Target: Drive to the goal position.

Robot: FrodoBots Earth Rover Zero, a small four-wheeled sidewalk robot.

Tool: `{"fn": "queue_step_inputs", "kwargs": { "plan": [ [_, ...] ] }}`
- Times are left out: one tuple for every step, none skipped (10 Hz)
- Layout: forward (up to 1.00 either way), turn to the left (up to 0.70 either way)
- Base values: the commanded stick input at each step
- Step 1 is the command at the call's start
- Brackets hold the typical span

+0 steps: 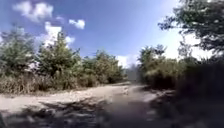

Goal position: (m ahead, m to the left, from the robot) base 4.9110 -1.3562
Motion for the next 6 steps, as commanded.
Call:
{"fn": "queue_step_inputs", "kwargs": {
  "plan": [
    [0.70,0.00],
    [0.70,0.00],
    [0.70,0.00],
    [0.70,0.00],
    [0.70,0.00],
    [0.70,0.00]
  ]
}}
